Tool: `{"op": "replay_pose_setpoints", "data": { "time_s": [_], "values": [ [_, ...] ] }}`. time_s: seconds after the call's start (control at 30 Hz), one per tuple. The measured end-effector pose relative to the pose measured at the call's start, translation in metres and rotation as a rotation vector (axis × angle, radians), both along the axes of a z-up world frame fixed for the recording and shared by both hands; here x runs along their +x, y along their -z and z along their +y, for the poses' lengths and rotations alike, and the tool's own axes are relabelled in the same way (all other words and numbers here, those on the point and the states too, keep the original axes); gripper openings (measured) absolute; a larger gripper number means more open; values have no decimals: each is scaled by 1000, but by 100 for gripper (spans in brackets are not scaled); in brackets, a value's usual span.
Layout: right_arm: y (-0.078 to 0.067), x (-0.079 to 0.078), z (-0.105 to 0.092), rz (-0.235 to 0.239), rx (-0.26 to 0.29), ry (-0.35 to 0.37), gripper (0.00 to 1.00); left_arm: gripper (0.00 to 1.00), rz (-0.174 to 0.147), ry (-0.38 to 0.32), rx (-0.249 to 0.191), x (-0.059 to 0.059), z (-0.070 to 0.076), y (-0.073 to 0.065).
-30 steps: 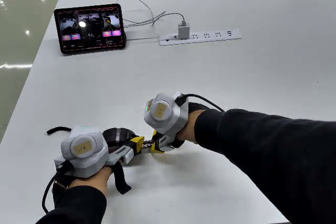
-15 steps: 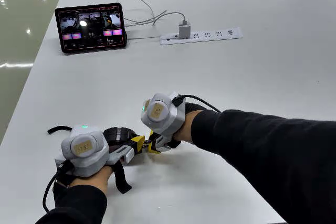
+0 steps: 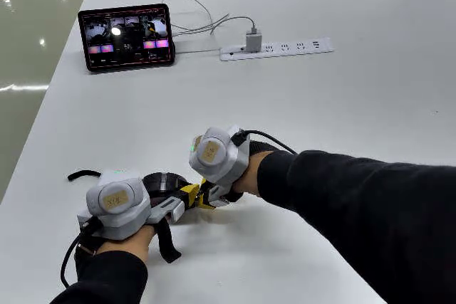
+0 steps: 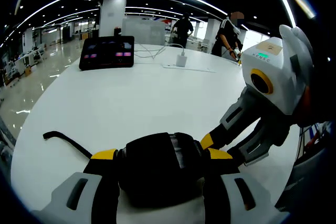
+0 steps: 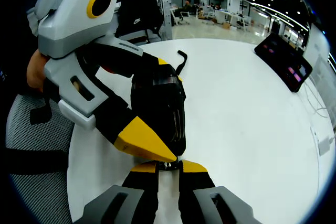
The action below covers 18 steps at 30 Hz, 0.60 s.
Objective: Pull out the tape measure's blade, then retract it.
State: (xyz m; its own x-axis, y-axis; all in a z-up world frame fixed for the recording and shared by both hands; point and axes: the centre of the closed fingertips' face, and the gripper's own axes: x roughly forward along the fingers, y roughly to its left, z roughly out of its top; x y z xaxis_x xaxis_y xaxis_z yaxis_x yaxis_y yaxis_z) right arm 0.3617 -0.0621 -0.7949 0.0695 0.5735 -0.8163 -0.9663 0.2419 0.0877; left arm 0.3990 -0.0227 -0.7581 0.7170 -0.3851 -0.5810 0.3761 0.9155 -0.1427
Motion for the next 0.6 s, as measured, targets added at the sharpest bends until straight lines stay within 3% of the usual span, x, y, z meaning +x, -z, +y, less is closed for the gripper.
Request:
{"op": "replay_pose_setpoints", "data": {
  "time_s": [0.6],
  "values": [
    [-1,1,1,-6,-4,-5,11,61,-1,4,10,0,-1,0]
  ]
}}
